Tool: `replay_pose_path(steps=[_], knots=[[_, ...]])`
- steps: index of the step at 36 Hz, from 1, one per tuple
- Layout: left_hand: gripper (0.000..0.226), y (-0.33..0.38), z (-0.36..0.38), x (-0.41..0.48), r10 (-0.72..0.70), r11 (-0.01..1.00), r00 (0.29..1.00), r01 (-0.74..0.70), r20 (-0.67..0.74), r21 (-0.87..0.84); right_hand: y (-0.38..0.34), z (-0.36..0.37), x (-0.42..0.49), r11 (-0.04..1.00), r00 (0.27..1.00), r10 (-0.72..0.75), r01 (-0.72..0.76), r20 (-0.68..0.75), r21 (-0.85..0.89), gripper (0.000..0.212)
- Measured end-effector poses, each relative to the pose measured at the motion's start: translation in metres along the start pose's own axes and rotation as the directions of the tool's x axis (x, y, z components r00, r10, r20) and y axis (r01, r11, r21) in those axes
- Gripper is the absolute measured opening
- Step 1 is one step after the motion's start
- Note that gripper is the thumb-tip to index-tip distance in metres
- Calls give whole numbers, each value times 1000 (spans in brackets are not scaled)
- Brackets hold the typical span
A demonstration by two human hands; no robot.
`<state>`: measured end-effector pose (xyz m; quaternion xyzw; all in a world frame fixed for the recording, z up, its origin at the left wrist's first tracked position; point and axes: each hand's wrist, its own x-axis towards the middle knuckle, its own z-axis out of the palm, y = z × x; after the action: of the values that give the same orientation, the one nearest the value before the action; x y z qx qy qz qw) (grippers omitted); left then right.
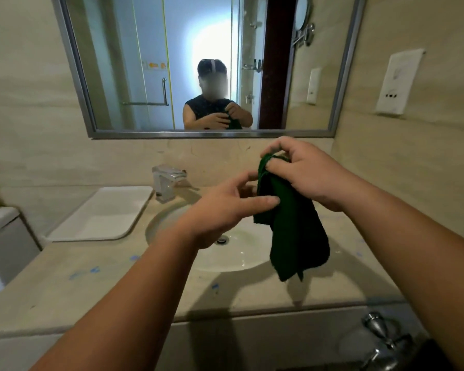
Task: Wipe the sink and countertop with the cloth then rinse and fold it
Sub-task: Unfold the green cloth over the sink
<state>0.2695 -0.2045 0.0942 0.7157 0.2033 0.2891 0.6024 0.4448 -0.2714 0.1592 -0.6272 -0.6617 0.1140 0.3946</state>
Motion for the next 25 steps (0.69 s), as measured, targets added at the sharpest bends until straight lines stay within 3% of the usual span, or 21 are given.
replay_pose_path(steps=[2,6,12,15,20,25], knots=[[41,0,6,8,42,998,999,-42,3,46,2,-5,3,998,999,36,-36,-3,47,16],[22,3,14,17,67,998,989,-68,-136,-5,17,-17,5,965,991,120,-130,58,227,30],[18,-1,14,22,43,998,977,-51,-206,-30,47,-27,-3,925,976,139,-187,166,331,15],[15,-7,11,25,25,1000,973,-28,-228,-10,54,-25,-1,948,988,118,-142,99,284,11],[41,-6,4,21,-28,999,975,36,-220,32,51,-23,6,973,994,101,-89,-48,215,18],[47,0,-6,19,-42,995,980,59,-192,84,36,-21,11,986,976,32,5,-217,169,22]])
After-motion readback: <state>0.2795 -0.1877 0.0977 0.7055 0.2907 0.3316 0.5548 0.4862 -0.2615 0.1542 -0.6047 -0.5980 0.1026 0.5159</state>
